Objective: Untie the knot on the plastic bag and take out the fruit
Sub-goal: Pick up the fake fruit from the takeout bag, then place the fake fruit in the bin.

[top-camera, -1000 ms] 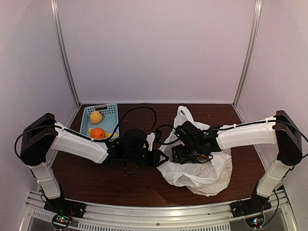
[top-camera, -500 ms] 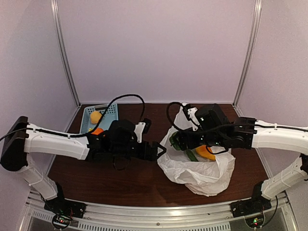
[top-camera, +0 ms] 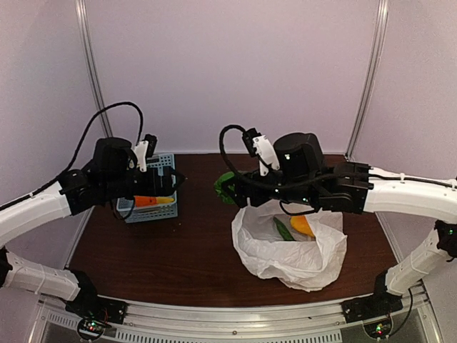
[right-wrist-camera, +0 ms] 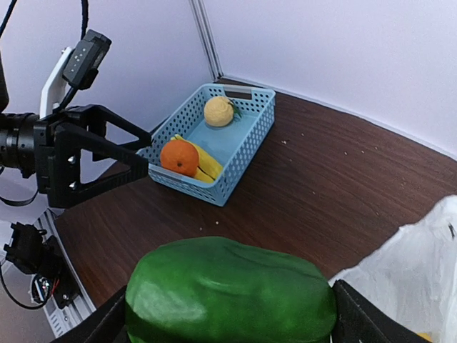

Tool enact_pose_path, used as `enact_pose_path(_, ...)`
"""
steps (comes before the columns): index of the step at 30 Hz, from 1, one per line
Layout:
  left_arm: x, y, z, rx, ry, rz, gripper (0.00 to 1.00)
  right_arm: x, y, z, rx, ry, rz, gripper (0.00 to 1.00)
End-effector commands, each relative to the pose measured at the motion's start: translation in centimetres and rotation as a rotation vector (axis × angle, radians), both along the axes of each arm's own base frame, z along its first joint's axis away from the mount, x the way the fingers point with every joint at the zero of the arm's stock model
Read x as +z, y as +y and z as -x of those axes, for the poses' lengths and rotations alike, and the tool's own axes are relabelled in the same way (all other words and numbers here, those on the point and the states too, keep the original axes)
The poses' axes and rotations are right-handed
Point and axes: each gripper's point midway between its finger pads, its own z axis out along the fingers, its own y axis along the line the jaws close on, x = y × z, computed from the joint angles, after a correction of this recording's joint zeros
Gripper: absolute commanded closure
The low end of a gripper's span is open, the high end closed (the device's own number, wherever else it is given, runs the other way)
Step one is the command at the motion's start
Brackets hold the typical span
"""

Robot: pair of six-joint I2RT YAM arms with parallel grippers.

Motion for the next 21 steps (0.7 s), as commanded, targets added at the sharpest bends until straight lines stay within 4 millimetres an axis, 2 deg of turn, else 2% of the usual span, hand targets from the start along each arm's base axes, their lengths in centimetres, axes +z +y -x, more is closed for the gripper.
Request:
enact_pose_path(1, 2.4, 6.6, -0.9, 0.095, -0.048, -0.123, 0.03, 1.3, 5.2, -1.1, 0.044, -0.07, -0.016, 0.35)
enact_pose_path(4, 3.4, 10.7, -1.6, 0.175, -0.079, -0.127, 0.03, 1.1, 8.8, -1.7, 0.092, -0.085, -0.034, 0.35)
enact_pose_path(8, 2.6, 13.2, -1.6, 0.2, -0.07, -0.139, 0.02, 0.0, 13.0, -2.8, 0.137, -0.094, -0.03, 0.35)
enact_pose_path(11, 1.5, 13.9, -1.9, 0.208, -0.065, -0.157, 0.02, -0.7, 15.7, -3.4, 0.17, -0.102, -0.026, 0.35)
enact_pose_path(16, 0.9, 13.9, -2.4, 0.201, -0.098, -0.168, 0.03, -3.4, 19.6, -4.5, 0.208, -0.098, 0.009, 0.35)
enact_pose_path(21, 0.4, 14.8, -3.0, 0.244, -0.123, -0.219, 0.02, -5.7, 22.5, -5.5, 0.239, -0.111, 0.032, 0.34)
